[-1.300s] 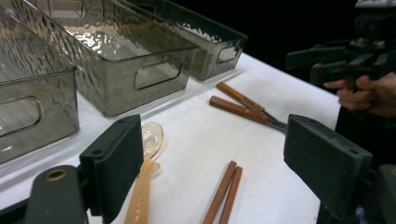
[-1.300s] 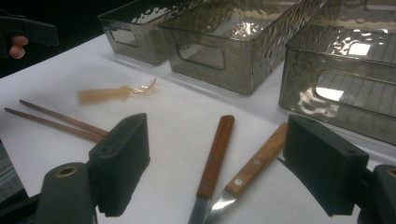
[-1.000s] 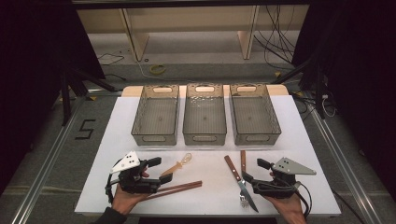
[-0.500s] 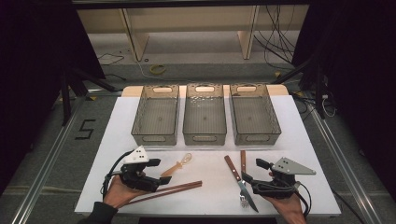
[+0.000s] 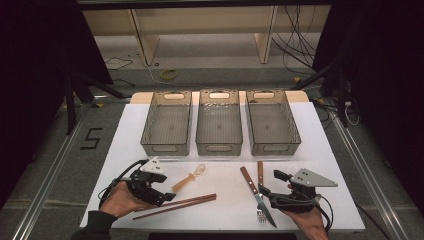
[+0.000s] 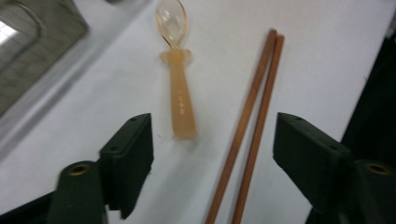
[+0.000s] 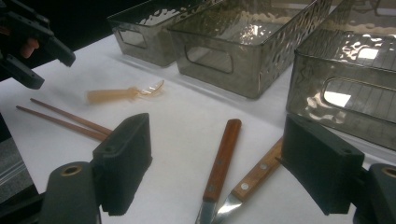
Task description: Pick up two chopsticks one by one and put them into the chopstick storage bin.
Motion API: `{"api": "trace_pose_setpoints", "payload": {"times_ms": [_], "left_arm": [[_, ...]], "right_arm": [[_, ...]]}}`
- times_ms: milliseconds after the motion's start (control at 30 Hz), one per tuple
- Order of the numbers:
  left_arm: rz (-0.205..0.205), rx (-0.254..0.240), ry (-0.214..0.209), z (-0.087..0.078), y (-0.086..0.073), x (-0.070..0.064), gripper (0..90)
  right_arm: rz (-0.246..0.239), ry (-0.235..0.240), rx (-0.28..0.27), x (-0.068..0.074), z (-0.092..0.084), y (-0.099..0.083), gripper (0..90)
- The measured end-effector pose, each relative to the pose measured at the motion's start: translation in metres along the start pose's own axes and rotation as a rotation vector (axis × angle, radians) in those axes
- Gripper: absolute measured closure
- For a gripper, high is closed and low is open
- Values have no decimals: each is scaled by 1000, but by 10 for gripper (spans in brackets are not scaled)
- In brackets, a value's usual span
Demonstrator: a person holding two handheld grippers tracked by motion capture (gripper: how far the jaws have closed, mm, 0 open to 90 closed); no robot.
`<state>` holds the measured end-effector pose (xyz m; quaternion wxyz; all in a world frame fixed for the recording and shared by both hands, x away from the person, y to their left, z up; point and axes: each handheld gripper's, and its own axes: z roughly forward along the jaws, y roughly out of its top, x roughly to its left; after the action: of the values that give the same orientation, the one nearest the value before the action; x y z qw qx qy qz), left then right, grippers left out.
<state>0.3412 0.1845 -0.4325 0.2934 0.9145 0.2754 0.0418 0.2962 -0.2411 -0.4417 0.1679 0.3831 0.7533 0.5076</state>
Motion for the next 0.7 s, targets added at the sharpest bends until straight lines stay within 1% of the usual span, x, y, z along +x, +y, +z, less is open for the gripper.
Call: {"api": "trace_pose_setpoints", "payload": {"times_ms": [33, 67, 100, 167, 200, 267, 300, 333, 367, 400, 433, 467, 533, 567, 633, 667, 700], "left_arm": [[0, 0, 0, 0, 0, 0, 335], [4, 21, 7, 3, 1, -1, 348], [36, 82, 14, 8, 2, -2, 365], [45, 120, 12, 12, 3, -2, 394], [45, 120, 12, 12, 3, -2, 406], [53, 136, 7, 14, 4, -2, 428], [64, 151, -7, 16, 3, -1, 440], [71, 160, -11, 17, 3, -1, 452], [71, 160, -11, 17, 3, -1, 462], [71, 174, -12, 18, 3, 0, 473], [81, 195, -6, 20, 2, 0, 486], [81, 195, -6, 20, 2, 0, 494], [91, 211, -11, 22, 2, 0, 520], [83, 217, -9, 25, 0, 1, 530], [94, 238, -16, 27, 0, 1, 553], [94, 238, -16, 27, 0, 1, 567], [106, 246, -24, 29, -1, 0, 580]], "right_arm": [[-1, 2, 2, 0, 0, 0, 253], [-3, 2, 2, 1, 0, 0, 253], [-1, 3, 3, 1, 0, 0, 253], [-1, 5, 7, 1, 1, 0, 253], [-1, 5, 7, 1, 1, 0, 253], [-2, 7, 9, 0, 1, 0, 253], [-2, 8, 10, 0, 1, 0, 254], [-1, 9, 10, 1, 1, 0, 254], [-1, 10, 11, 1, 1, 0, 255], [-1, 11, 12, 1, 2, 0, 255], [-2, 11, 15, 1, 2, 0, 255], [0, 10, 17, 1, 2, 0, 255], [-1, 11, 17, 1, 2, -1, 256], [-1, 11, 17, 1, 2, -1, 256], [0, 12, 18, 1, 2, -1, 256], [1, 12, 18, 1, 2, -1, 256], [2, 14, 18, 0, 2, -1, 256]]}}
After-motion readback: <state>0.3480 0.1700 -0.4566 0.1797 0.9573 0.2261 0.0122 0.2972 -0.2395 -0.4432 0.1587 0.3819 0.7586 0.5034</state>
